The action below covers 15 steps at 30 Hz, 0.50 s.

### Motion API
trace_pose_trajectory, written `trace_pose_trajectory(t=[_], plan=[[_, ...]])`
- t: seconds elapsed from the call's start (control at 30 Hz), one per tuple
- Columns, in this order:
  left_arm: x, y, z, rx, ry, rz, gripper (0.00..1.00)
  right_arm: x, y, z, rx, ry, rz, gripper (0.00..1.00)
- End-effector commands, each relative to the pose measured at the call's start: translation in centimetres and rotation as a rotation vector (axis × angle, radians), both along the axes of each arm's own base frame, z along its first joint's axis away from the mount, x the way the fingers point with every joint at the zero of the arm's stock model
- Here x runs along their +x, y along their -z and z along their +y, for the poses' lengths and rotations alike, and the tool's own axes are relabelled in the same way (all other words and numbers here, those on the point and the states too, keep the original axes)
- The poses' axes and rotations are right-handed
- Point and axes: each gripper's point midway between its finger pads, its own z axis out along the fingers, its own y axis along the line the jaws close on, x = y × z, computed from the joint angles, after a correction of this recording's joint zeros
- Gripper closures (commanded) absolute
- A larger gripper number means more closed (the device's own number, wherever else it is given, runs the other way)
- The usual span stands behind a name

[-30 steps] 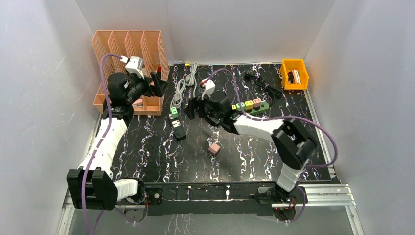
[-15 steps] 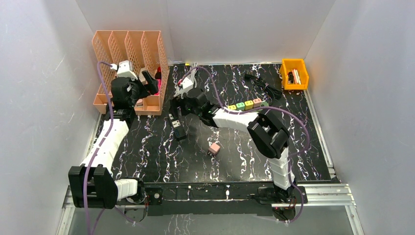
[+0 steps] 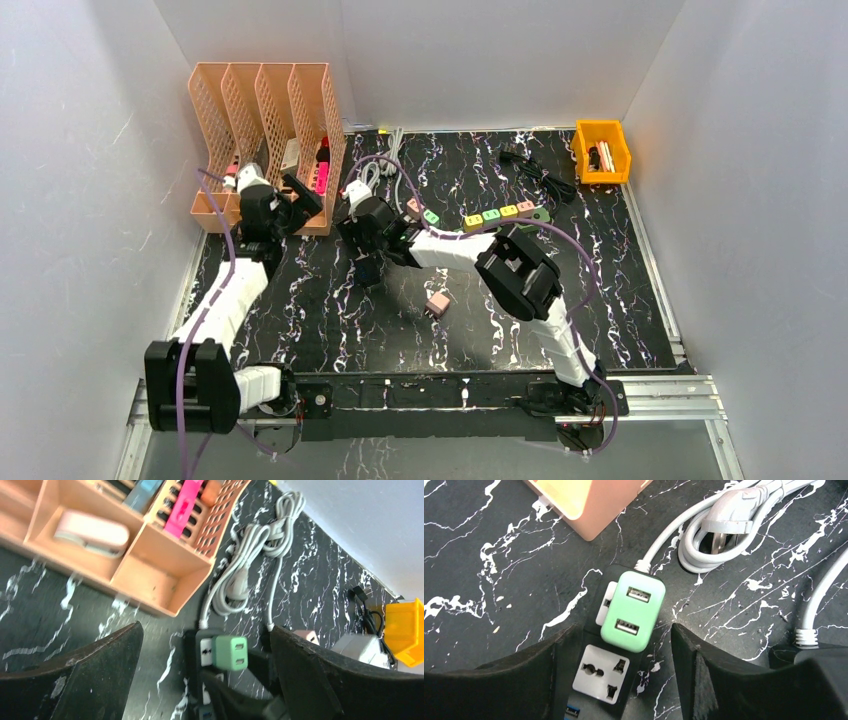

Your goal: Pull the plug off the socket

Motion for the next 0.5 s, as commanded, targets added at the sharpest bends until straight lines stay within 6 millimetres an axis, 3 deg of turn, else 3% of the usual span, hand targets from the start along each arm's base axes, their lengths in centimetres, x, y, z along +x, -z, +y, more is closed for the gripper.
trace_pose_trajectory(t=[0.0,0.13,0.3,0.33,0.47], plan=[[-3.1,0.6,0.6,-0.062,-0.067,0.008,0.02,1.8,-2.6,1.5,0.067,0.03,-0.065,0.29],[-5.2,3.1,-0.8,-0.105,-0.008,0.056,0.02,2.0,-2.7,2.4,0.086,0.014,-0.061,0.42],[-7.6,5.8,-2.3,-0.166,0.051,0.099,0.02,2.4,-3.4,2.6,0.08,0.014,-0.059,0.96],[-8.0,6.1,-2.7,-0.175,0.065,0.103,0.02,2.4,-3.6,2.5,0.08,0.018,-0.061,1.0],[-9.1,7.4,-4.1,-0.204,0.13,0.122,0.02,2.7,-5.2,1.8,0.111,0.034,-0.063,1.0]])
